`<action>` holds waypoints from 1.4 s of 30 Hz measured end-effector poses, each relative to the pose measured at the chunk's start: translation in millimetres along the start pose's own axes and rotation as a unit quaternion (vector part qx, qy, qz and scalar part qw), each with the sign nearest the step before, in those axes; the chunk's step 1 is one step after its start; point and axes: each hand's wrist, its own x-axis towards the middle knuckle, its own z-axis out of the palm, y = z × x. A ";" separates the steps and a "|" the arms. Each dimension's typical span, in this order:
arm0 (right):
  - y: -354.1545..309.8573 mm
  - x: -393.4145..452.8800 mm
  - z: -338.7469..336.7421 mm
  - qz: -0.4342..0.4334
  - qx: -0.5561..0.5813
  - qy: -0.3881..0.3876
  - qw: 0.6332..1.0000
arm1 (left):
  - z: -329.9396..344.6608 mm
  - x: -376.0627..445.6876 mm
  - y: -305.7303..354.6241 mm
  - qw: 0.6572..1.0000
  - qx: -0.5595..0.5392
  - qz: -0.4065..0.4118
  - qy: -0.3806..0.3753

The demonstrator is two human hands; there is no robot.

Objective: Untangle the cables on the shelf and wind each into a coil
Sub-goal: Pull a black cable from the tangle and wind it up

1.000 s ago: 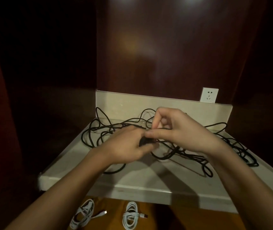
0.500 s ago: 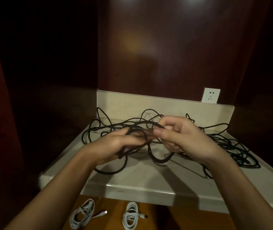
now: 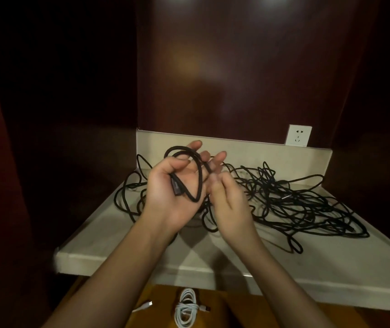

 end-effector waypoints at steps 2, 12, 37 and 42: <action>-3.2 3.6 1.2 0.034 0.042 0.015 0.998 | 7.7 1.1 -0.2 1.000 -0.006 0.021 0.016; 10.5 -11.8 1.1 0.097 0.069 -0.066 0.991 | 25.0 24.6 19.4 0.968 0.076 0.199 0.133; -6.7 32.1 -46.3 -0.262 -0.267 -0.123 0.919 | -44.7 19.4 19.0 0.534 0.831 0.094 -0.121; -23.9 45.1 -45.9 -0.105 -0.161 -0.125 0.973 | -32.5 6.3 17.9 0.668 0.723 -0.062 -0.167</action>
